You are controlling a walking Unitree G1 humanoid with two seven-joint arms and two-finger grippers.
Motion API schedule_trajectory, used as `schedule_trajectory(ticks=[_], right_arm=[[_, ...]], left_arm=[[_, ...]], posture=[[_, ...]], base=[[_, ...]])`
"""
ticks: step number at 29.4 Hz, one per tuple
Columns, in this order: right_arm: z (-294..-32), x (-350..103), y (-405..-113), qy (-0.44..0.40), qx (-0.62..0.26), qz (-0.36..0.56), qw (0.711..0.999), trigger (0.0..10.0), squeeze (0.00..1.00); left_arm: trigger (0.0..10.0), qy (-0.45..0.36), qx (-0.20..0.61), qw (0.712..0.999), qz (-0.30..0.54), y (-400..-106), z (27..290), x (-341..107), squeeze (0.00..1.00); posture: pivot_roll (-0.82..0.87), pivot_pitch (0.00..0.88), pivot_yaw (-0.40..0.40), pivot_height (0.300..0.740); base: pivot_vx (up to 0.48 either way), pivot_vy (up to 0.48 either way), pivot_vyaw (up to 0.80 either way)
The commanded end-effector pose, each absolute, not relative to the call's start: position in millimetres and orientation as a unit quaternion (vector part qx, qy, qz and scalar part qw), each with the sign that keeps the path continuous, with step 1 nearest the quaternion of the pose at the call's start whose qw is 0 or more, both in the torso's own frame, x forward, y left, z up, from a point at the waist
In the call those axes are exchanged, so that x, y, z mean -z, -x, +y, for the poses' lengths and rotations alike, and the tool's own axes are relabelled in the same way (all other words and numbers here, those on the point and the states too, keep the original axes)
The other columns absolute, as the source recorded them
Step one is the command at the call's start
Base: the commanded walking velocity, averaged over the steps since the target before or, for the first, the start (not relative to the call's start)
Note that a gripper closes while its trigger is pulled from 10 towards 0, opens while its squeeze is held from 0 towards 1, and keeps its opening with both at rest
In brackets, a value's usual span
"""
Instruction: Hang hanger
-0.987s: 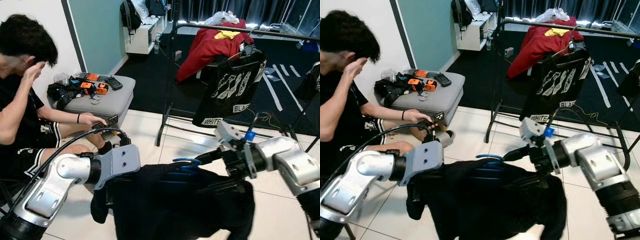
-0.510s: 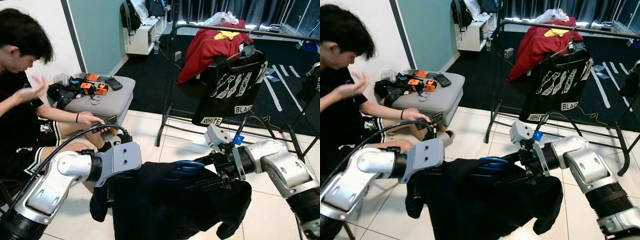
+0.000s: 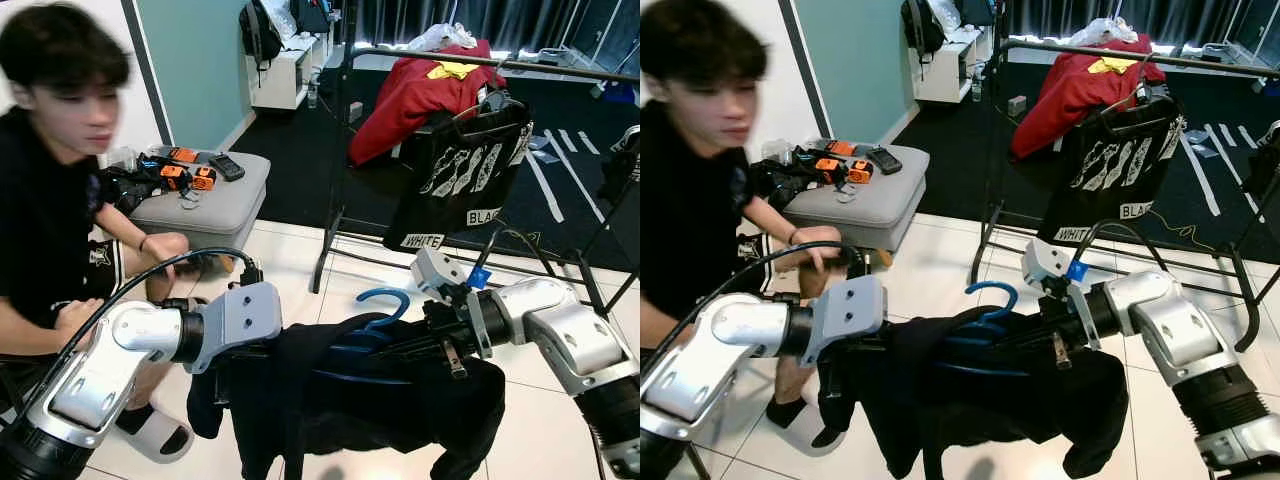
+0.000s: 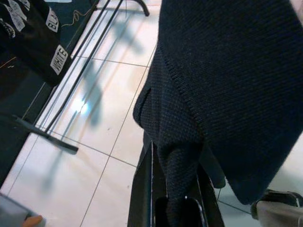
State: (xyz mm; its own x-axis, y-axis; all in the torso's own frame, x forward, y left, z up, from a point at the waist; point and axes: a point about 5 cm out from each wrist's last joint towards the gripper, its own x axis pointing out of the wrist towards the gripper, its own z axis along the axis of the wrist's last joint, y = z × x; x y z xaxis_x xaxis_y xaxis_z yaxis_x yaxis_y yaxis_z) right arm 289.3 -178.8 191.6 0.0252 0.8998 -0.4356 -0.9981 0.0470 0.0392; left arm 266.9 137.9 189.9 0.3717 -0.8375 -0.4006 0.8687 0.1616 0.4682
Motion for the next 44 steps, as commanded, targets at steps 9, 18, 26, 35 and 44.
schedule_trajectory(ticks=[9,18,26,35,44], right_arm=[[-167.1,-181.5,-283.6,0.122,-0.681,0.17,0.702,0.0,0.0],[-177.1,-167.4,-287.1,0.075,-0.617,0.179,0.762,0.0,0.0],[-204.3,-145.9,-296.5,0.039,-0.487,0.198,0.85,0.0,0.0],[-206.7,-137.6,-316.5,-0.057,-0.312,0.143,0.938,0.0,0.0],[-198.0,-122.7,-312.5,-0.089,-0.191,0.104,0.972,0.0,0.0]], left_arm=[[10.0,-0.224,0.575,0.787,-0.001,-262.0,137.1,-197.7,1.0],[10.0,-0.234,0.419,0.874,0.072,-274.2,201.2,-171.4,1.0],[10.0,-0.225,0.178,0.951,0.117,-262.1,277.8,-151.3,1.0],[10.0,-0.059,0.016,0.993,0.099,-248.1,273.2,-127.9,0.0],[10.0,0.052,0.034,0.996,0.066,-220.8,203.7,-104.2,0.0]], posture=[[-0.06,0.057,0.01,0.74],[-0.07,0.068,0.012,0.74],[-0.07,0.075,0.01,0.74],[-0.07,0.08,0.006,0.74],[-0.08,0.09,0.004,0.74]], base=[[0.0,0.0,0.0],[0.0,0.0,0.0],[0.0,0.0,0.0],[0.0,0.0,-0.57],[0.0,0.0,-0.79]])
